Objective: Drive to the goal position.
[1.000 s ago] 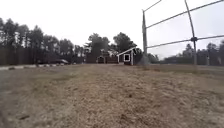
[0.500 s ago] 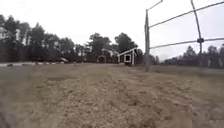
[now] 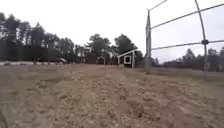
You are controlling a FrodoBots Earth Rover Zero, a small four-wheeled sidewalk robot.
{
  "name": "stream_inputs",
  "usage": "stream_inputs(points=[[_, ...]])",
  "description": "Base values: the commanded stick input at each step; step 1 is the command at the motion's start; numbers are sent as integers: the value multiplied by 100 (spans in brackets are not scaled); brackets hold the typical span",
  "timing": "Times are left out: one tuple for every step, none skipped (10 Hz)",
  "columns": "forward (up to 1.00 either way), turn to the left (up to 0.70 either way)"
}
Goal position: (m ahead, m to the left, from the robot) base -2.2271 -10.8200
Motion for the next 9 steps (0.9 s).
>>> stream_inputs(points=[[70,0],[70,0],[70,0],[70,0],[70,0],[70,0],[70,0],[70,0],[70,0]])
